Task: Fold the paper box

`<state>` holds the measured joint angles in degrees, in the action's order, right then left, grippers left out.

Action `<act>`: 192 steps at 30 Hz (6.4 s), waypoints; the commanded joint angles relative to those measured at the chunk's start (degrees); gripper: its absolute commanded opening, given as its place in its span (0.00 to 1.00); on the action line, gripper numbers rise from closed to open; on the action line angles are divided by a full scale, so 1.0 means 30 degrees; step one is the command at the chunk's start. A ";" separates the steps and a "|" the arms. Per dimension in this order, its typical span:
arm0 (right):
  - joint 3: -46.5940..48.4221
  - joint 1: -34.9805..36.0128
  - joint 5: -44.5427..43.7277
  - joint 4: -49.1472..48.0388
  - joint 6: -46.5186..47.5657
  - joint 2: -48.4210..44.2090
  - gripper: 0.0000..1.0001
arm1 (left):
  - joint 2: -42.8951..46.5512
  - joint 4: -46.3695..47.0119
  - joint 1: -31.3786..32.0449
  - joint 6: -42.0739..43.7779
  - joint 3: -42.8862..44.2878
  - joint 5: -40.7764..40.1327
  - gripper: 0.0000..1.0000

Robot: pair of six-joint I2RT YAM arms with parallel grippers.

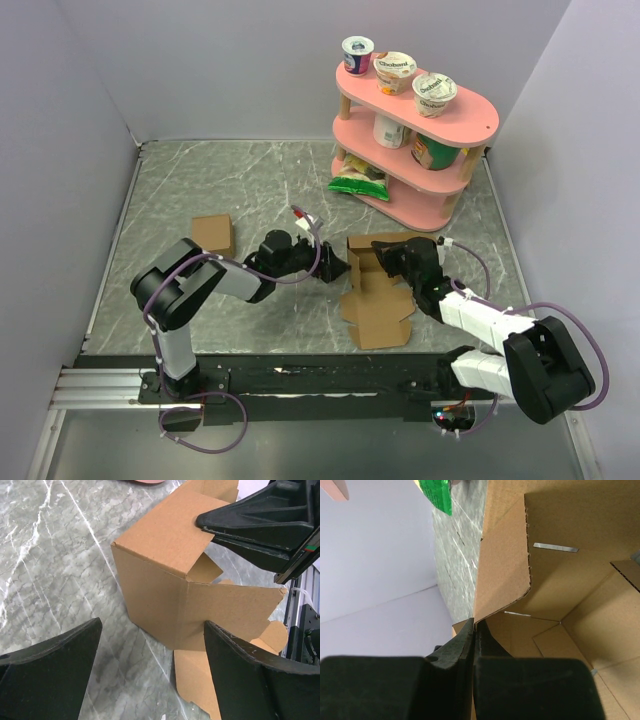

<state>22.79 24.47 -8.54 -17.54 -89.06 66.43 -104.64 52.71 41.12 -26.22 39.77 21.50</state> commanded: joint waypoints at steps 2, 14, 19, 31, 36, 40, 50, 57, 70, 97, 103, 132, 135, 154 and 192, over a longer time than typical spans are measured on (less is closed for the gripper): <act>-0.0417 -0.0129 -0.0231 0.0282 0.1353 -0.0406 0.00 | -0.0070 0.0600 0.0091 0.0973 0.0688 0.0800 0.88; -0.1940 -0.0071 -0.0378 0.0046 0.2673 -0.2075 0.00 | -0.0979 0.1269 0.0851 0.1971 0.0220 0.1039 0.83; -0.2700 -0.0099 -0.0436 0.0134 0.2995 -0.2661 0.00 | -0.1097 0.1120 0.1438 0.2352 0.0133 -0.0425 0.82; -0.3610 -0.0071 -0.1315 0.1042 0.4724 -0.4214 0.00 | -0.1067 0.2000 0.1614 0.1942 -0.0337 -0.0340 0.82; -0.3903 -0.0070 -0.1315 0.1102 0.4754 -0.4244 0.00 | -0.0601 0.2821 0.1644 0.1649 -0.0483 -0.0134 0.83; -0.3846 -0.0070 -0.1198 0.1042 0.4812 -0.4127 0.00 | 0.0161 0.2938 0.1614 0.1736 -0.0687 -0.0514 0.83; -0.3816 -0.0070 -0.1227 0.1304 0.5016 -0.4244 0.00 | 0.0280 0.2000 0.1292 0.2586 0.0191 0.0714 0.75; -0.3992 -0.0070 -0.1549 0.1716 0.5134 -0.4829 0.00 | 0.1042 0.4397 0.0268 -0.0188 -0.0629 0.1271 0.68; -0.3699 -0.0070 -0.1374 0.1687 0.5134 -0.4654 0.00 | -0.1418 0.7337 -0.0642 -0.6760 0.1096 0.2592 0.46; -0.3786 -0.0041 -0.1315 0.1364 0.4784 -0.4185 0.00 | -0.2034 0.1416 0.1555 -0.4153 0.2008 0.0922 0.34; -0.3904 -0.0070 -0.1432 0.1481 0.4783 -0.4361 0.00 | -0.1538 -0.0428 0.2432 -0.2835 0.1715 -0.0801 0.33; -0.5133 -0.0041 -0.1725 0.1246 0.5370 -0.6001 0.00 | -0.2064 0.1973 0.5188 -0.0899 -0.0922 -0.5580 0.33; -0.5368 -0.0012 -0.1959 0.1247 0.5223 -0.6177 0.00 | -0.1596 0.2352 0.5160 -0.0929 -0.1098 -0.6023 0.41; -0.4548 -0.0041 -0.1755 0.2097 0.5340 -0.6412 0.00 | 0.4386 -0.0253 0.1732 0.1703 -0.3472 -0.2631 0.92; -0.3704 -0.0012 -0.2047 0.4669 0.2912 -0.6354 0.00 | -0.1859 0.2673 0.4924 0.1706 0.0310 -0.8365 0.98</act>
<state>9.41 24.43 -12.80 -15.73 -77.32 47.33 -110.02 55.29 54.22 -20.73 40.75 -1.04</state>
